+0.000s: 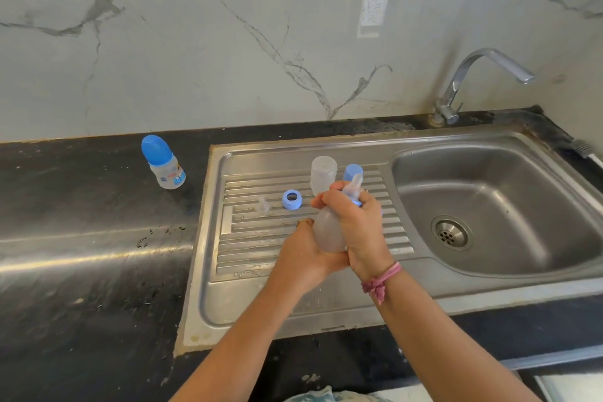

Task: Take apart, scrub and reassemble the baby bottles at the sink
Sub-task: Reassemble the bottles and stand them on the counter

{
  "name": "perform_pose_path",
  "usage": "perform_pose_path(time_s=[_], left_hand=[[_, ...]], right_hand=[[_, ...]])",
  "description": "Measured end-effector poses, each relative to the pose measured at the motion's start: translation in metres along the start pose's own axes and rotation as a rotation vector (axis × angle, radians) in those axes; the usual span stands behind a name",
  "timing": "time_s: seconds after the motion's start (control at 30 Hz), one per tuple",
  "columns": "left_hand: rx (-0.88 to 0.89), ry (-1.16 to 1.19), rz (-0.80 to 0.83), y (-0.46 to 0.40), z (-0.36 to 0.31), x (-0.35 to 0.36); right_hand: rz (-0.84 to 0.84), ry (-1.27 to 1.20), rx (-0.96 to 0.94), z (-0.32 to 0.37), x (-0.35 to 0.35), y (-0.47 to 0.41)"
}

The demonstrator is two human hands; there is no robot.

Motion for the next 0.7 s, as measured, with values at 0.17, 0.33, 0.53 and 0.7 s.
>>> perform_pose_path(time_s=[0.17,0.33,0.53,0.7], left_hand=[[0.053,-0.040,-0.071,-0.001,0.002,-0.001],[0.124,-0.070,-0.205,-0.013,0.022,-0.027],[-0.019,-0.075,-0.155,-0.022,0.046,-0.054],[-0.052,-0.071,-0.126,-0.028,0.046,-0.054]], right_hand=[[-0.005,0.074,-0.052,-0.008,0.000,-0.005],[0.425,0.693,0.118,-0.011,-0.019,-0.016],[0.249,1.180,0.019,0.000,-0.072,-0.041],[0.162,1.387,0.177,-0.004,-0.108,-0.072]])
Point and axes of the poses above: each hand's wrist, its own y-axis away from the middle knuckle, its own x-axis out of the palm, z = x × y, the point moved 1 cm from there along -y, towards the middle knuckle, and after that the axes turned 11 degrees about z, right-handed, at the moved point
